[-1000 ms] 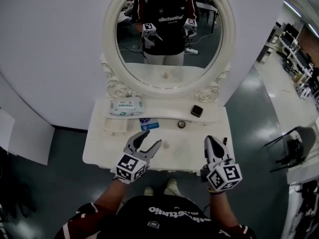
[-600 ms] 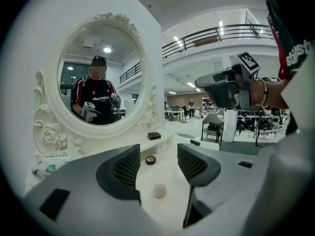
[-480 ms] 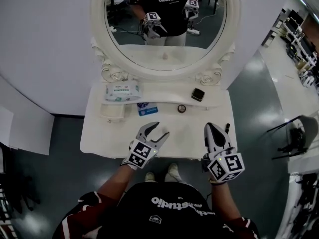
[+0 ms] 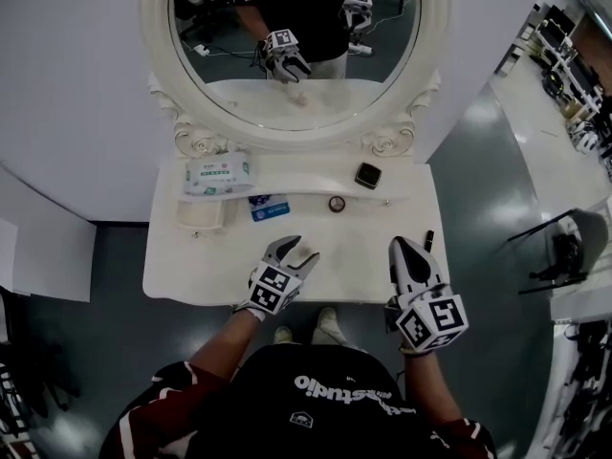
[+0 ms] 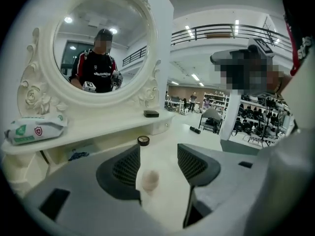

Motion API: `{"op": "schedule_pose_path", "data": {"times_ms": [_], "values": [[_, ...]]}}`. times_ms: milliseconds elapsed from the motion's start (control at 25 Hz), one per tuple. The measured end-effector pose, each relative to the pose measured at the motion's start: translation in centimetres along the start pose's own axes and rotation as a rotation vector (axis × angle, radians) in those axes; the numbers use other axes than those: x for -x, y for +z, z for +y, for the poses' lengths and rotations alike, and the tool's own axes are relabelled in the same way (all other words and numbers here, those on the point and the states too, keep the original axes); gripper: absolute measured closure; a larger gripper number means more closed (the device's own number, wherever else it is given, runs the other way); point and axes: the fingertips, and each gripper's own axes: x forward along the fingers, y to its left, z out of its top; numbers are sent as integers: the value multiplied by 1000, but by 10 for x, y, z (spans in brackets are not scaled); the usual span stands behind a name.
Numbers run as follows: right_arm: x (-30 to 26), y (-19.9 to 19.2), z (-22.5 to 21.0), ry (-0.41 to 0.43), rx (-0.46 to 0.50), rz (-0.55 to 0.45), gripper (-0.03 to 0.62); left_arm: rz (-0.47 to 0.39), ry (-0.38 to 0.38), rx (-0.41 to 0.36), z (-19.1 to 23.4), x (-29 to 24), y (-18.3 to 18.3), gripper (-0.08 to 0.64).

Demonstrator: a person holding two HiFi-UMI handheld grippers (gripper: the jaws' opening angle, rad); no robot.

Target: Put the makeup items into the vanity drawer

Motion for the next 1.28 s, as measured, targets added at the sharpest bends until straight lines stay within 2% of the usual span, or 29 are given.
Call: {"op": "schedule_pose_path", "data": {"times_ms": [400,760,920,960,1000,1280], "values": [[-1,-6,-15,-10,0,13,589,114,33,1,6,-35,-43,334],[-2,-17,-23,-5,-1,36,589,156,67,-6,12,-49,-63,334],[0,-18,-26,-8,-2,43,590,182,106,-4,20,-55,-79,336],[1,-18,-26,-9,-1,43,589,189,118,-2,22,-55,-81,352],[1,-18,-27,-10,0,43,590,194,127,3,24,-54,-82,431],[2,-20,-22,-3,-2,46,589,168,114,-3,17,-47,-75,448]]}}
